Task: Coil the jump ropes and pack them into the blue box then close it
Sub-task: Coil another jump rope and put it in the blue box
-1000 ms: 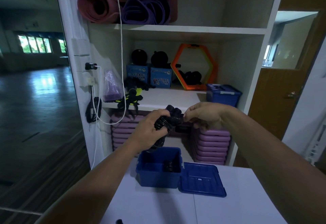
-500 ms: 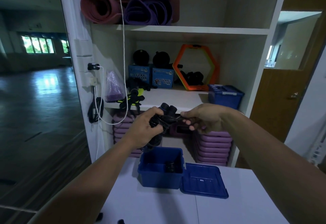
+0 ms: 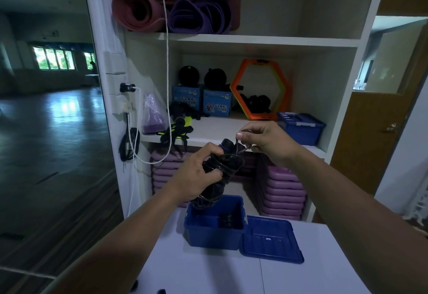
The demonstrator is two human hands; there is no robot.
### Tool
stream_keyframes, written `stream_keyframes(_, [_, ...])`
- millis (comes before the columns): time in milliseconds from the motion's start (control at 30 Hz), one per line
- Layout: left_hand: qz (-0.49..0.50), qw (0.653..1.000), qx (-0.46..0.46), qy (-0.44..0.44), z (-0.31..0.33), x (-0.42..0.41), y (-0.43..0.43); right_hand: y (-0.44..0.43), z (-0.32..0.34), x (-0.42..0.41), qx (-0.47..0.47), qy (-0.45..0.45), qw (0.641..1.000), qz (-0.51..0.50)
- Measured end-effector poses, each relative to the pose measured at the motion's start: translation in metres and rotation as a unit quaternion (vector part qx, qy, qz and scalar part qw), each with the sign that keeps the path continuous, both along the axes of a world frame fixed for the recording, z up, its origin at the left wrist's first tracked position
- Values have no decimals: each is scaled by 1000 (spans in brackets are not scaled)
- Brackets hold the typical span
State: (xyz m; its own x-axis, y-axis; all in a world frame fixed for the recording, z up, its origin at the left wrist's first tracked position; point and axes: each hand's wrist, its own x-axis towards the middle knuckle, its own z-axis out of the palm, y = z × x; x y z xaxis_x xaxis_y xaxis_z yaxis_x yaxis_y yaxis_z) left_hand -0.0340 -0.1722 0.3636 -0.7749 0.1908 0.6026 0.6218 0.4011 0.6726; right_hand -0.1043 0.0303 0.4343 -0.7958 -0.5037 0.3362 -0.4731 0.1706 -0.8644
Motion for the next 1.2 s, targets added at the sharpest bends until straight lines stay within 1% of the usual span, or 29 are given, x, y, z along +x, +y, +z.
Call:
stream_keyframes(100, [-16,1000,6,-13,-1,4,0,-4,-6,-1,-27,-57,998,9])
stream_keyframes(167, [-20,1000,13,-7,-1,7,-1,-7,-10,-2,-46,-111,993,14])
stream_keyframes(267, [-15,999,27,9,1,9,-1,-11,-23,-5,-84,-207,974,26])
stream_keyframes(333, [-7,999,37,23,1,11,-2,-16,-35,-7,-109,-253,960,42])
stream_keyframes(467, [23,997,57,55,-2,10,0,-27,-49,-9,-146,-305,940,40])
stream_keyframes(567, [38,995,72,66,-3,6,0,-31,-48,-5,-139,-311,939,47])
stream_keyframes(800, [44,994,93,45,-9,4,-11,-38,-52,-4,-44,-314,948,13])
stream_keyframes(933, [42,991,125,30,-12,1,-16,-45,-57,-3,-13,-313,950,2])
stream_keyframes(1000, [41,991,126,14,-15,-2,-19,-48,-59,0,-21,-317,948,-16])
stream_keyframes(1067, [43,991,124,-3,-14,-4,-20,-53,-62,3,-50,-321,945,-46])
stream_keyframes(1133, [47,987,150,-31,-13,-9,-19,-61,-66,4,-91,-310,943,-80])
stream_keyframes(1200, [49,980,184,-65,-12,-13,-18,-71,-71,4,-152,-293,938,-109])
